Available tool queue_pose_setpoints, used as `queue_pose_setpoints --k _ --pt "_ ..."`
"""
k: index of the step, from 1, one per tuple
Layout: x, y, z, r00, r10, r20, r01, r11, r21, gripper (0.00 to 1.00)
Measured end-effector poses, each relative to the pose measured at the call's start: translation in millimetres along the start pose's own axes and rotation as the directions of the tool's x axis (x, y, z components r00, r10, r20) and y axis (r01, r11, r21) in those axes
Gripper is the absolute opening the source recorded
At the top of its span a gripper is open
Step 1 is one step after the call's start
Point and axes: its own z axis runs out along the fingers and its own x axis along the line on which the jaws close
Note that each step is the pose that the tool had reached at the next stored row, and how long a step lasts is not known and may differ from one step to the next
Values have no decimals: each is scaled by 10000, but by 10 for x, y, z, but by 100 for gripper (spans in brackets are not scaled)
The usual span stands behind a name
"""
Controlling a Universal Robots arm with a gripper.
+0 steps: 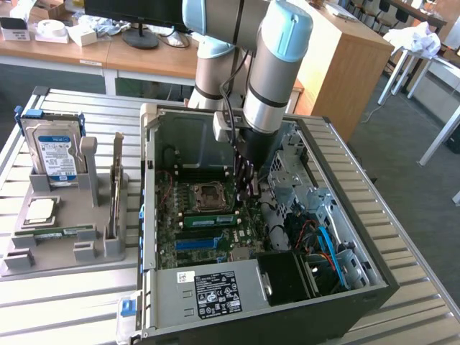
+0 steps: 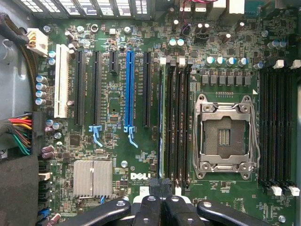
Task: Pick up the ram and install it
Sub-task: 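Insert the ram into the slot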
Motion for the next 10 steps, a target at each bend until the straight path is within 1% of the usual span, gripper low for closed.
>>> queue_pose_setpoints --k 6,10 --pt "-53 0 1 10000 -2 -5 2 10000 -2 10" --pt "-57 -1 1 10000 -3 -4 3 10000 -1 10"
